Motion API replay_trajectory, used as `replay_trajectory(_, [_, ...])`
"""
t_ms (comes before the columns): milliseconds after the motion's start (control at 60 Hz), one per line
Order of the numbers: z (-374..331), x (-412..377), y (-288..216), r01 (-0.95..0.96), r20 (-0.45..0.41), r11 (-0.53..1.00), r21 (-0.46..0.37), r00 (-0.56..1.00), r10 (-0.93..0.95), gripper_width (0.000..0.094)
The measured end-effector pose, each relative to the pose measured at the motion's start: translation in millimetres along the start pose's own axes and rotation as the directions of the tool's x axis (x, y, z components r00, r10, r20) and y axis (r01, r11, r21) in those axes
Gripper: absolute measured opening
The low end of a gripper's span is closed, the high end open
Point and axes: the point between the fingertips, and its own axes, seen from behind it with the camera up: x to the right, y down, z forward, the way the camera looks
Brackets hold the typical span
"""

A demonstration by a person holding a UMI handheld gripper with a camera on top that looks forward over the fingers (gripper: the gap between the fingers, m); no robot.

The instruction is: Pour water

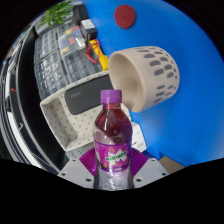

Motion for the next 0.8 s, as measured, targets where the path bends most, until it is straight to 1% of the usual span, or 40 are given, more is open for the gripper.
replay_trajectory(117, [-4, -14, 4, 0.181, -0.012, 0.983, -0.034, 0.983, -0.181, 0.0395])
replay_trajectory(150, [-6, -21, 3, 0.263, 0.005, 0.964, -0.033, 0.965, -0.263, 0.0395])
replay_trajectory(217, [-15, -43, -3, 0.451, -0.01, 0.892, -0.028, 0.892, -0.451, 0.0396])
replay_trajectory(300, [-23, -75, -19, 0.687, -0.019, 0.727, -0.007, 0.727, -0.687, 0.0394])
replay_trajectory(367, [-30, -99, -35, 0.837, -0.035, 0.548, 0.009, 0.548, -0.836, 0.0395])
replay_trajectory(383, [-30, -100, -42, 0.87, -0.03, 0.491, 0.036, 0.492, -0.87, 0.0396])
replay_trajectory(400, [-34, -110, -44, 0.896, -0.057, 0.443, 0.02, 0.443, -0.895, 0.0394])
replay_trajectory(433, [-36, -119, -55, 0.942, -0.078, 0.335, 0.026, 0.336, -0.939, 0.0395])
replay_trajectory(550, [-45, -147, -97, 0.999, -0.171, -0.01, 0.036, -0.004, -0.985, 0.0401])
replay_trajectory(567, [-44, -146, -107, 0.996, -0.18, -0.057, 0.067, -0.044, -0.983, 0.0401])
replay_trajectory(617, [-51, -158, -124, 0.987, -0.224, -0.155, 0.044, -0.141, -0.964, 0.0399])
replay_trajectory(700, [-59, -164, -157, 0.966, -0.263, -0.257, 0.029, -0.241, -0.934, 0.0401])
replay_trajectory(717, [-59, -161, -166, 0.961, -0.27, -0.273, 0.038, -0.253, -0.929, 0.0401])
replay_trajectory(800, [-65, -153, -200, 0.95, -0.306, -0.312, -0.002, -0.298, -0.904, 0.0402])
